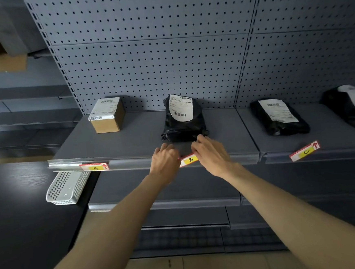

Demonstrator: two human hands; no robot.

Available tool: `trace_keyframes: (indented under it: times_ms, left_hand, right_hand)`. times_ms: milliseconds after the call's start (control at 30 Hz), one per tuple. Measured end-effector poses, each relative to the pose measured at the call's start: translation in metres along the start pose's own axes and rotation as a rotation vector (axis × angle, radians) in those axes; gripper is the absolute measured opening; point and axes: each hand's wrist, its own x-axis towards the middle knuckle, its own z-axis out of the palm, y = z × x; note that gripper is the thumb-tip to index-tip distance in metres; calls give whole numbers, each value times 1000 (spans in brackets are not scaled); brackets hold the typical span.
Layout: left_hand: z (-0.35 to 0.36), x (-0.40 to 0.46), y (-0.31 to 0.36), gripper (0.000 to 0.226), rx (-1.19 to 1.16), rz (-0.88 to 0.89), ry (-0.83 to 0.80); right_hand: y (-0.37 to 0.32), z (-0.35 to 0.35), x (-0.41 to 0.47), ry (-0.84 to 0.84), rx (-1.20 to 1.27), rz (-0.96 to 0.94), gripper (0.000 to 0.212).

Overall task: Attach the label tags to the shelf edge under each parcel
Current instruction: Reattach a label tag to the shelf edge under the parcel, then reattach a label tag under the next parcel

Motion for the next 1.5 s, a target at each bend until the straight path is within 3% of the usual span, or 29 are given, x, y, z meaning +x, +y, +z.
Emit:
trace_keyframes:
  times_ms: [133,433,600,733,967,1133,1500]
  left_hand:
    - [5,3,3,17,52,67,38]
    - [-1,4,-4,14,270,191,-48]
    - [-5,10,1,17,164,184,-12]
    - [-23,18,18,24,-13,133,23]
    - [-34,42,100,24,-96,141,56]
    - [-17,58,180,22,-162,171,80]
    - [33,90,332,19,-85,94,11]
  right_hand:
    - [7,4,-8,-14,-15,-2,9]
    - [7,20,-12,31,36,31,16]
    - [10,14,-13,28,67,3,12]
    - [37,-5,-23,80,50,4,20]
    - [139,-46,-74,97,-77,158,34]
    - [220,-62,-116,61,-92,253,31]
    - [324,-55,-155,31,11,85,20]
